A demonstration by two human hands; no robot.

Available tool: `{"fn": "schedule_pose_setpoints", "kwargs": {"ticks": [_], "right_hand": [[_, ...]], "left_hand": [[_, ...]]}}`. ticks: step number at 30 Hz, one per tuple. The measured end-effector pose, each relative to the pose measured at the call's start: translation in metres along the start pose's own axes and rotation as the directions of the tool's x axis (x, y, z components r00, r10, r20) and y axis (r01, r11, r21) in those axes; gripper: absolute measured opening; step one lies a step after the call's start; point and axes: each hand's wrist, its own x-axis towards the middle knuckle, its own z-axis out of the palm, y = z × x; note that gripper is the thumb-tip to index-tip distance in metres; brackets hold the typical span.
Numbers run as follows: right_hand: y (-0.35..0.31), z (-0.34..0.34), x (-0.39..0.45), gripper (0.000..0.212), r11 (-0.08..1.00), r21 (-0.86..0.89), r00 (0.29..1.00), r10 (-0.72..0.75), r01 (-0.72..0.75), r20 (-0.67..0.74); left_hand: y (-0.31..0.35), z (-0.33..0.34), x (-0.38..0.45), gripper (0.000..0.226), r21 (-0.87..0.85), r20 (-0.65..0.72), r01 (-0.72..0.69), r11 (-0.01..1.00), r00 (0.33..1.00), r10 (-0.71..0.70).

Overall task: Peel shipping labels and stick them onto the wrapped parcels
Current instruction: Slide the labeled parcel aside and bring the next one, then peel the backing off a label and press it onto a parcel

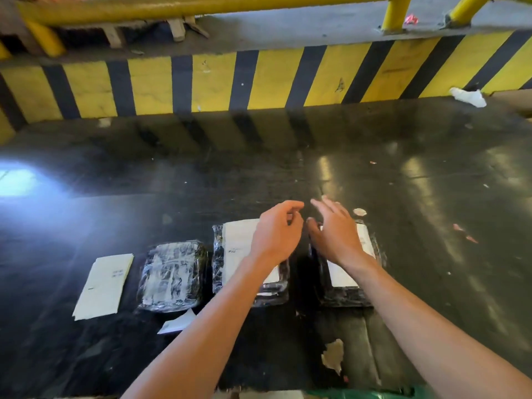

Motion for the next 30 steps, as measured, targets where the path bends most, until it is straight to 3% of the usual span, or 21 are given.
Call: {"fn": "schedule_pose_setpoints", "kwargs": {"ticks": [5, 9, 12, 16, 20, 25, 30], "right_hand": [[-0.101, 0.048, -0.011, 0.053, 0.98, 0.079, 0.982, -0.184, 0.182, 0.029], [-0.183, 0.11, -0.025, 0.054, 0.952, 0.168, 0.958, -0.273, 0.256, 0.085], [-0.22, 0.166, -0.033, 0.057, 0.966, 0.148, 0.942, -0.244, 0.214, 0.232], [-0.234, 0.235, -0.037, 0.062, 0.984, -0.055, 0.888, -0.13, 0.172, 0.442], [-0.232, 0.274, -0.049, 0.061, 0.966, -0.225, 0.859, 0.009, 0.124, 0.512], [-0.223, 0.283, -0.044, 0.062, 0.962, -0.25, 0.845, 0.044, 0.108, 0.533], [-0.22, 0.287, -0.045, 0.062, 0.96, -0.258, 0.856, 0.042, 0.107, 0.515]], "left_hand": [[-0.064, -0.09, -0.02, 0.037, 0.024, -0.226, -0.028, 0.999, 0.974, 0.032], [-0.147, -0.156, -0.048, 0.039, 0.061, -0.305, 0.079, 0.995, 0.951, -0.057], [-0.22, -0.2, -0.072, 0.038, 0.118, -0.295, 0.213, 0.97, 0.94, -0.171], [-0.309, -0.244, -0.097, 0.04, 0.205, -0.251, 0.431, 0.879, 0.891, -0.379], [-0.366, -0.269, -0.107, 0.055, 0.318, -0.212, 0.611, 0.725, 0.791, -0.574], [-0.397, -0.285, -0.104, 0.066, 0.432, -0.22, 0.632, 0.643, 0.766, -0.604], [-0.406, -0.29, -0.096, 0.068, 0.341, -0.202, 0.664, 0.666, 0.743, -0.638]]}}
